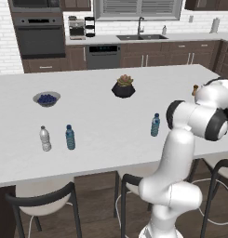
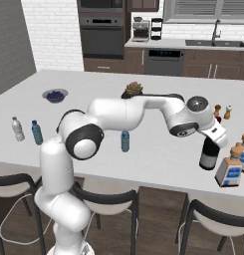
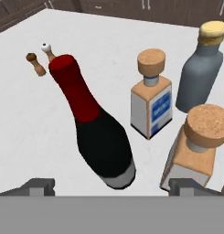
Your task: Move the plastic bottles in the middle to the plastics group, and the glass bottles in the middle to the glass group.
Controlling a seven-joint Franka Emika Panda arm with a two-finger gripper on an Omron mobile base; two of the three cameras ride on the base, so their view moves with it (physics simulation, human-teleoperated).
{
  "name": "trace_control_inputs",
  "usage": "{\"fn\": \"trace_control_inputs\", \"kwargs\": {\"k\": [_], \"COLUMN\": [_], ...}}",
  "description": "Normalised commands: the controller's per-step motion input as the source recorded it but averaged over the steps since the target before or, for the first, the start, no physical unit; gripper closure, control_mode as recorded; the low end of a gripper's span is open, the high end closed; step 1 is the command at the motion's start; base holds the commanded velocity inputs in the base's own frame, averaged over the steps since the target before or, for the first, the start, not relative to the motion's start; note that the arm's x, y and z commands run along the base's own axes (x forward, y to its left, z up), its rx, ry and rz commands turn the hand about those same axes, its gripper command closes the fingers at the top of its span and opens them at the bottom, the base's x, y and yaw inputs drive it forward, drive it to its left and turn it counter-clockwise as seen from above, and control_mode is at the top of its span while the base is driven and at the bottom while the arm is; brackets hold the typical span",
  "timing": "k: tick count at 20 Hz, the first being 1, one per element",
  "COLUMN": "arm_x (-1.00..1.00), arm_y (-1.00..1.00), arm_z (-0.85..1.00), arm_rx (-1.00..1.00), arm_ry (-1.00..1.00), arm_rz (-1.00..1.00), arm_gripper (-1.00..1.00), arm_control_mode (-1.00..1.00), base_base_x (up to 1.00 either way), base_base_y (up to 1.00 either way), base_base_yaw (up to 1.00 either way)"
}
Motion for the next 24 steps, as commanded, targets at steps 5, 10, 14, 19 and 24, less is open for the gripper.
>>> {"fn": "trace_control_inputs", "kwargs": {"k": [5, 10, 14, 19, 24], "arm_x": [-0.31, -0.49, -0.47, -0.15, 0.0], "arm_y": [0.47, 0.33, 0.44, 0.68, 0.86], "arm_z": [0.17, 0.14, 0.22, 0.11, 0.0], "arm_rx": [0.0, 0.0, 0.0, 0.01, 0.03], "arm_ry": [0.0, 0.0, 0.0, 0.05, 0.09], "arm_rz": [0.0, 0.02, 0.08, 0.22, 0.33], "arm_gripper": [-1.0, -1.0, -1.0, -1.0, -1.0], "arm_control_mode": [-1.0, -1.0, -1.0, -1.0, -1.0], "base_base_x": [0.0, 0.0, 0.0, 0.0, 0.0], "base_base_y": [0.0, 0.0, 0.0, 0.0, 0.0], "base_base_yaw": [0.0, 0.0, 0.0, 0.0, 0.0]}}
